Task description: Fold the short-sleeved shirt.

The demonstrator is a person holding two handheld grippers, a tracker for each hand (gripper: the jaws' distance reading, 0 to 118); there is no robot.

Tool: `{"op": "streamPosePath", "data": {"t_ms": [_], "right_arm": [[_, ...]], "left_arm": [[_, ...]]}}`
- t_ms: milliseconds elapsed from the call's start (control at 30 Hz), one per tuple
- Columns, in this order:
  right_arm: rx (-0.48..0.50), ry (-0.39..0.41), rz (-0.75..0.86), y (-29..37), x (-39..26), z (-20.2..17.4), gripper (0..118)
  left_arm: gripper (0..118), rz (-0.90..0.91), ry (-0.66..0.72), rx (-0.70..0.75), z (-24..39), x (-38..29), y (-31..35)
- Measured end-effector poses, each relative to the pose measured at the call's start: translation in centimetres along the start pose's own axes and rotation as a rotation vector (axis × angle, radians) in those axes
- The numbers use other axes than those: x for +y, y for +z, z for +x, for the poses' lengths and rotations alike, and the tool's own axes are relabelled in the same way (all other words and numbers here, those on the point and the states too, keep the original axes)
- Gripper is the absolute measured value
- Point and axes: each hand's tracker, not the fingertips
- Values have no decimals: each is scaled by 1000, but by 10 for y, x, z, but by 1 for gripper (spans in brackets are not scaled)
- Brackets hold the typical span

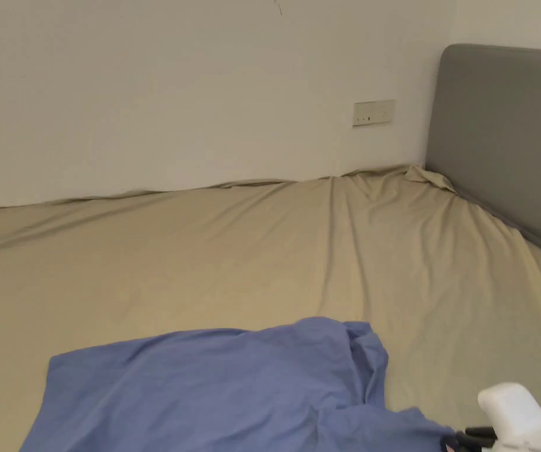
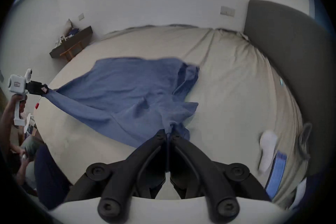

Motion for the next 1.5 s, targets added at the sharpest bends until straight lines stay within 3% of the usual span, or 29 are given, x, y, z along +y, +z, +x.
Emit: {"op": "streamPosePath", "data": {"t_ms": [100,200,300,433,533,733,800,833,867,900,933,967,1000,1033,1133,1233,1267,1300,1333,1367,1433,1500], "right_arm": [[12,-45,-80,1,-41,1,4],[-12,-27,-157,-2,-71,-2,4],[-4,-59,-206,-8,-86,-1,4],[-28,-17,-289,-24,-90,-4,4],[-50,60,-361,-40,-91,-7,4],[-71,80,-415,-73,-99,-12,4],[-76,79,-416,-72,-93,-12,4],[-76,79,-428,-73,-91,-12,5],[-74,87,-437,-74,-90,-13,17],[-65,119,-449,-69,-85,-13,48],[-69,192,-404,-57,-78,-16,48],[-69,232,-319,-40,-74,-19,66],[-71,283,-196,-20,-70,-25,100],[-52,298,9,6,-69,-30,118],[-30,170,100,34,-62,-44,118],[20,119,142,47,-70,-63,118],[7,106,130,44,-76,-70,117],[18,73,125,47,-74,-74,102],[39,43,135,45,-79,-79,40],[38,11,125,40,-83,-84,3],[89,-63,116,36,-87,-88,2],[154,-90,106,33,-89,-91,2]], "left_arm": [[3,-27,75,-15,-11,-34,4],[3,-92,63,-4,-16,-66,-5],[3,-171,70,23,-22,-88,-21],[3,-201,60,71,-34,-97,-51],[3,-261,-19,130,-35,-99,-69],[3,-285,-67,177,-33,-97,-82],[13,-285,-97,192,-27,-100,-81],[32,-275,-91,198,-27,-100,-80],[72,-262,-86,207,-25,-96,-76],[110,-252,-69,212,-22,-91,-70],[110,-223,-54,226,-17,-89,-57],[118,-155,-41,242,-11,-86,-41],[118,25,-44,217,-2,-83,-14],[118,95,-47,189,5,-82,5],[118,148,-52,222,27,-94,40],[118,94,-66,231,45,-113,37],[114,97,-60,230,49,-122,35],[95,100,-28,227,52,-131,35],[31,97,11,215,54,-135,29],[0,68,55,200,53,-140,22],[0,45,89,225,46,-145,11],[0,48,53,281,28,-142,5]]}}
